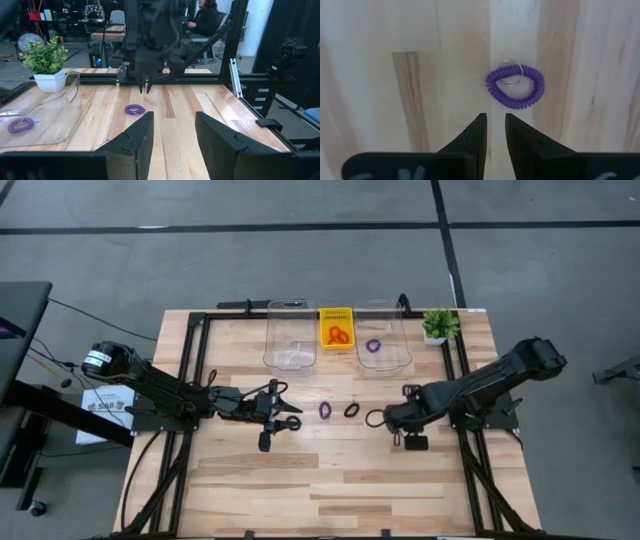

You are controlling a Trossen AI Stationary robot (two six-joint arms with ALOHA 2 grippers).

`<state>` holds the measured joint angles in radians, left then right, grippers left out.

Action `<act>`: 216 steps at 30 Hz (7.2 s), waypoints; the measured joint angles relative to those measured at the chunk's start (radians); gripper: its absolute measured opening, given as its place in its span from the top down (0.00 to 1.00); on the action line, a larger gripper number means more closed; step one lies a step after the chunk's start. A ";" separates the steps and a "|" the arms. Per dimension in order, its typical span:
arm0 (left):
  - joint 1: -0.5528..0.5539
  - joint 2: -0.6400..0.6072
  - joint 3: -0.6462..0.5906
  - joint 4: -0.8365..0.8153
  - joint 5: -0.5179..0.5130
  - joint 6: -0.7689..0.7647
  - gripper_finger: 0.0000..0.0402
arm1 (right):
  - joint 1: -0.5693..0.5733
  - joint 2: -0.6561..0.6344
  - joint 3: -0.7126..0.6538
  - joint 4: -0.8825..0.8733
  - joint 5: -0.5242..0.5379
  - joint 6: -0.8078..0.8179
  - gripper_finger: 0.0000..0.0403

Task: Sort spring keychains
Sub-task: Put the right purple spring keychain into the right transparent bin

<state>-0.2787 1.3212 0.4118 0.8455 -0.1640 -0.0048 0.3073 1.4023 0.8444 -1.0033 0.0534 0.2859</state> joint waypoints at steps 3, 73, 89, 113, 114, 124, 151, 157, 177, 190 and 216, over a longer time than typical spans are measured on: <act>0.000 0.000 0.000 0.000 0.000 0.000 0.65 | 0.000 0.044 0.000 0.016 0.000 0.002 0.85; 0.000 0.000 0.000 0.000 0.000 0.000 0.65 | -0.008 0.066 0.001 0.137 -0.031 0.029 0.99; 0.000 0.000 0.000 0.000 0.000 0.000 0.65 | -0.015 0.333 0.015 0.140 -0.072 -0.039 0.99; 0.000 0.000 0.000 0.000 0.000 0.000 0.65 | 0.041 0.184 0.012 0.137 -0.058 0.081 0.68; 0.000 0.000 0.000 0.000 0.000 0.000 0.65 | 0.040 0.191 0.012 0.154 -0.060 0.082 0.67; 0.009 0.001 -0.010 0.001 0.001 0.000 0.65 | 0.039 0.258 -0.038 0.259 -0.108 0.073 0.64; 0.023 0.003 -0.014 0.001 0.000 0.000 0.65 | 0.018 0.174 0.114 0.024 -0.103 -0.044 0.99; 0.024 0.003 -0.014 0.001 0.000 0.000 0.65 | -0.026 0.174 0.230 -0.066 -0.093 -0.127 0.96; 0.023 0.003 -0.013 0.001 0.000 -0.001 0.65 | -0.466 0.172 0.591 -0.250 0.030 -0.501 0.97; 0.023 0.004 -0.013 0.000 0.000 -0.001 0.65 | -0.887 0.193 0.591 0.010 0.019 -0.231 0.98; 0.023 0.004 -0.014 0.000 0.001 -0.004 0.65 | -1.023 0.501 0.591 0.058 -0.081 -0.113 0.97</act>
<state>-0.2562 1.3251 0.3973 0.8452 -0.1635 -0.0090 -0.7162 1.9038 1.4349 -0.9454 -0.0273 0.1729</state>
